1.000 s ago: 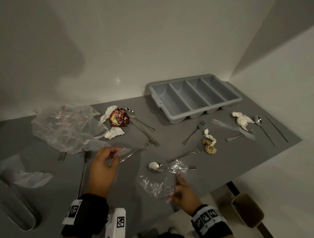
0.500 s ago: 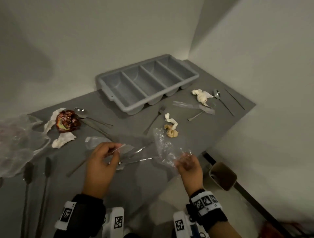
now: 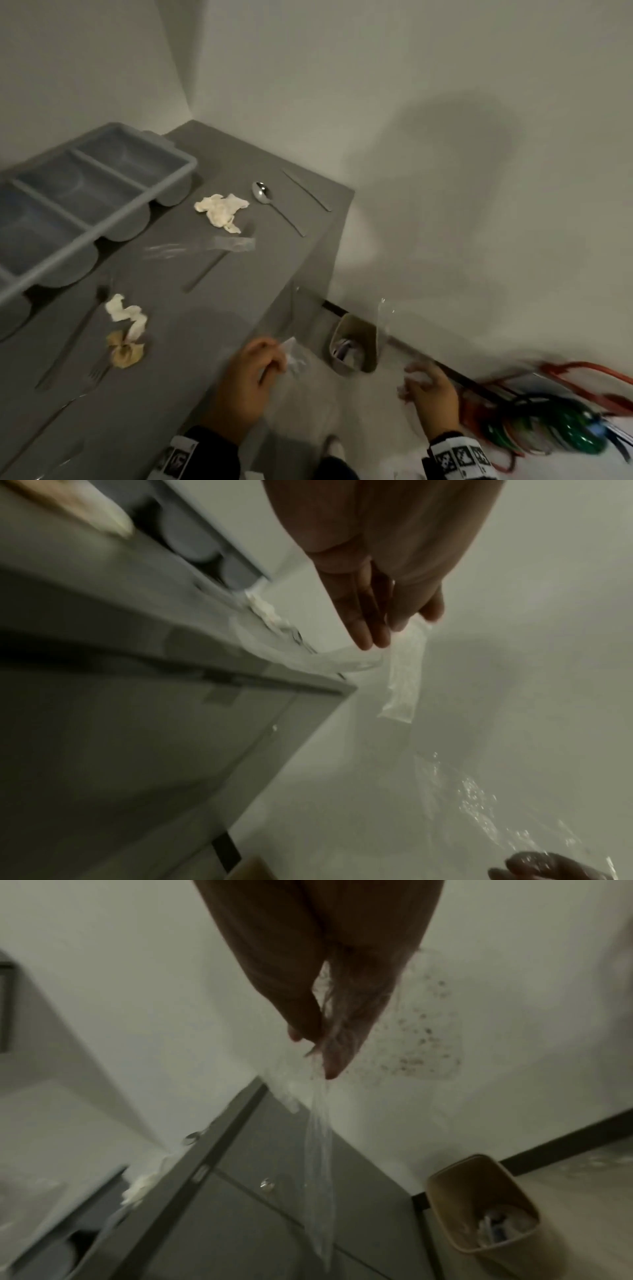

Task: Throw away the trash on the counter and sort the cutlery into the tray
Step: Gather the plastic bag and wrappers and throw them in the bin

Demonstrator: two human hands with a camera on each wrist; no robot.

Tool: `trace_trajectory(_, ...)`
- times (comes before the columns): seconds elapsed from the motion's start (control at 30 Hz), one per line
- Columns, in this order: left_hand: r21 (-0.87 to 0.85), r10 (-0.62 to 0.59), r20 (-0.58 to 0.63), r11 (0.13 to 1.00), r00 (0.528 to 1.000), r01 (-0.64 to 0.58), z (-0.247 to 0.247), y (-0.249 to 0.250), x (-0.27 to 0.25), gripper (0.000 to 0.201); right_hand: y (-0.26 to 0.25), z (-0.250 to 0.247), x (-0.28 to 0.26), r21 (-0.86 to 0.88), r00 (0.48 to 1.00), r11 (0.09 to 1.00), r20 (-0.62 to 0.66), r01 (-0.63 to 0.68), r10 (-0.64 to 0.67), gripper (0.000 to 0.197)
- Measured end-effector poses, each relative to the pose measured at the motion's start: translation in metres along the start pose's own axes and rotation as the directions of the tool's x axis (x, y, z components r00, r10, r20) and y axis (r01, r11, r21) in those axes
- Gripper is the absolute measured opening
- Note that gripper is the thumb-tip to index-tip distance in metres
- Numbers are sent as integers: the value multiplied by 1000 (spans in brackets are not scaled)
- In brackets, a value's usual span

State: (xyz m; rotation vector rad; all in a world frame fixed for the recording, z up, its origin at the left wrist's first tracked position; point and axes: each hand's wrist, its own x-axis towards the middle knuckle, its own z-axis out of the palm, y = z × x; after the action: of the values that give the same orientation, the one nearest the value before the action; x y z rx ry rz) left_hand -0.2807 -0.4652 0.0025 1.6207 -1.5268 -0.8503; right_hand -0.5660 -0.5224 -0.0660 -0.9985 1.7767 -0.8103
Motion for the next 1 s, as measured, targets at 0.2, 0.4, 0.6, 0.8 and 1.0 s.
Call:
trace_trajectory(0.2, 164, -42, 327, 986, 944, -13, 112, -18, 102, 29, 33, -30, 84, -53, 971, 970, -40, -238, 236, 35)
trace_trajectory(0.4, 309, -129, 582, 948, 803, -72, 204, -69, 184, 45, 91, -11, 146, -39, 887, 894, -150, -446, 436, 35)
trace_trajectory(0.6, 405, -247, 722, 908, 647, -105, 325, -168, 237, 46, 179, 33, 210, 131, 801, 808, -108, -575, 588, 46)
trace_trajectory(0.8, 460, -311, 775, 875, 551, -153, 431, -267, 255, 43, 259, 57, 262, 177, 790, 793, -107, -582, 604, 39)
trace_trajectory(1.0, 471, -402, 686, 881, 606, 51, 465, -348, 255, 36, 299, 74, 300, 82, 854, 855, -53, -512, 517, 30)
